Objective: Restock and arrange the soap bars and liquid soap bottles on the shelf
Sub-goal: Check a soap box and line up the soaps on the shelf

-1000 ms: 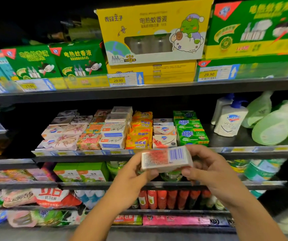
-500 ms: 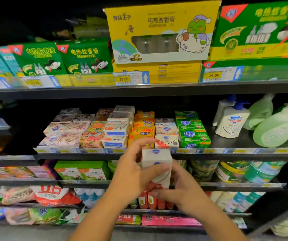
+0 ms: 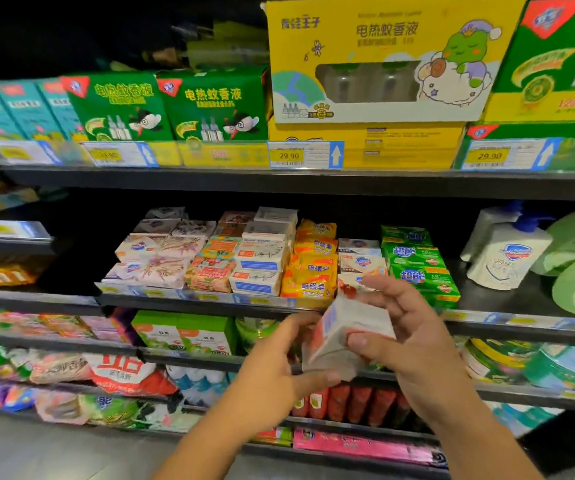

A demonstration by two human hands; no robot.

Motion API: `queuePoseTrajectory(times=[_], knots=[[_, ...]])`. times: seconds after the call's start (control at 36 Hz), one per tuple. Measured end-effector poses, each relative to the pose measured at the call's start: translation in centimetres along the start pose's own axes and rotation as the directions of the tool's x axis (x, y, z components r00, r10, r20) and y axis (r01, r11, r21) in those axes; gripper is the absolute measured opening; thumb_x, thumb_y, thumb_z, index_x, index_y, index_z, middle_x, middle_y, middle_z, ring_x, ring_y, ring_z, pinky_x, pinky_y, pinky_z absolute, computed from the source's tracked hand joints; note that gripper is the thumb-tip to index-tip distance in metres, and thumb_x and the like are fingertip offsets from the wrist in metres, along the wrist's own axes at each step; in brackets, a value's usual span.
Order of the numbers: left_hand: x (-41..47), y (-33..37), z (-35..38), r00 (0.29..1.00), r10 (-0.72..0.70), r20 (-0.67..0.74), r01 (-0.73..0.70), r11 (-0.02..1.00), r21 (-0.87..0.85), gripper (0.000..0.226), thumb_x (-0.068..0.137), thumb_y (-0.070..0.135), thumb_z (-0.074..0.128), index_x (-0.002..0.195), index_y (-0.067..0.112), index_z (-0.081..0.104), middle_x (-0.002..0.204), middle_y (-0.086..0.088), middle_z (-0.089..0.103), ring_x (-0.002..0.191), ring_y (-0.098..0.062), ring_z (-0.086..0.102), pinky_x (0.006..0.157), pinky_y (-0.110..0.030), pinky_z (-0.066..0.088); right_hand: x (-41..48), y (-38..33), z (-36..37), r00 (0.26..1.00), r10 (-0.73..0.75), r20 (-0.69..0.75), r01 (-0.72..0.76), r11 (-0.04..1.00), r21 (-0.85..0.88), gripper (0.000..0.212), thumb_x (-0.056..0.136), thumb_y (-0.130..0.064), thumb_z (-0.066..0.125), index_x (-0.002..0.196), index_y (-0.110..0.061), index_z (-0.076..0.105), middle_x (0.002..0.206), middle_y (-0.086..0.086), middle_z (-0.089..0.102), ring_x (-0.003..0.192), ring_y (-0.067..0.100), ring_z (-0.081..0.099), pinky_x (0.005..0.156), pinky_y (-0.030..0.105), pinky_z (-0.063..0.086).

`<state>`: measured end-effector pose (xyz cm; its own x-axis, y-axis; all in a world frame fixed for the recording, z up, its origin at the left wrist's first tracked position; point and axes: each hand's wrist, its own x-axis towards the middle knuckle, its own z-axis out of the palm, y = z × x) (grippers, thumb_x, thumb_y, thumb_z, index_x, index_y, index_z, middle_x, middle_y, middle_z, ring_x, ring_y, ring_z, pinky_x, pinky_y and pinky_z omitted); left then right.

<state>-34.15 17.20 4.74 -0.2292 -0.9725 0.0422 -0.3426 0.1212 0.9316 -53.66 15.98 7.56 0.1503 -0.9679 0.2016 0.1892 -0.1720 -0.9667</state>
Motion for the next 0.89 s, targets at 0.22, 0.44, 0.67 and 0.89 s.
queuePoseTrajectory(times=[0.22, 0.44, 0.67, 0.89], knots=[[-0.5, -2.7, -4.2, 0.989, -0.08, -0.122, 0.083, 0.996, 0.016, 0.052, 0.08, 0.017, 0.082, 0.122, 0.034, 0.058, 0.112, 0.021, 0.067, 0.102, 0.0, 0.063, 0.081, -0.018, 0.05, 2.5, 1.4, 2.9, 0.986, 0.088, 0.142, -0.032, 0.934, -0.356, 0.058, 0.068, -0.015, 0.089, 0.11, -0.046, 0.065, 0.109, -0.012, 0.069, 0.105, 0.006, 0.064, 0.085, 0.025, 0.055], [1.2, -1.9, -10.6, 0.944, -0.21, -0.256, 0.069, 0.88, -0.469, 0.039, 0.081, 0.026, 0.078, 0.117, 0.017, 0.066, 0.095, -0.027, 0.063, 0.086, -0.033, 0.064, 0.077, -0.04, 0.053, 6.5, 2.2, 7.0, 0.975, 0.22, 0.009, -0.219, 0.973, -0.07, 0.038, 0.068, -0.035, 0.075, 0.106, -0.03, 0.07, 0.096, 0.004, 0.074, 0.09, 0.017, 0.072, 0.072, 0.024, 0.054], [1.6, -5.8, -14.7, 0.885, -0.432, -0.17, 0.337, 0.85, -0.404, 0.032, 0.096, 0.034, 0.06, 0.072, 0.015, 0.07, 0.051, -0.006, 0.049, 0.044, -0.016, 0.041, 0.037, -0.021, 0.029, 8.2, 6.0, 12.4, 0.871, 0.49, -0.017, -0.476, 0.837, -0.27, 0.016, 0.094, -0.04, 0.062, 0.101, -0.028, 0.07, 0.09, -0.005, 0.076, 0.077, 0.0, 0.069, 0.061, 0.012, 0.049], [3.7, -7.1, -22.8, 0.972, 0.024, -0.236, -0.05, 0.993, -0.103, 0.04, 0.082, 0.036, 0.065, 0.121, 0.035, 0.061, 0.09, 0.024, 0.055, 0.081, 0.003, 0.055, 0.07, -0.014, 0.047, 13.0, 5.1, 17.1, 0.866, 0.499, -0.038, -0.5, 0.865, -0.029, 0.043, 0.089, -0.057, 0.045, 0.105, -0.025, 0.07, 0.087, 0.0, 0.077, 0.074, 0.021, 0.071, 0.062, 0.037, 0.054]])
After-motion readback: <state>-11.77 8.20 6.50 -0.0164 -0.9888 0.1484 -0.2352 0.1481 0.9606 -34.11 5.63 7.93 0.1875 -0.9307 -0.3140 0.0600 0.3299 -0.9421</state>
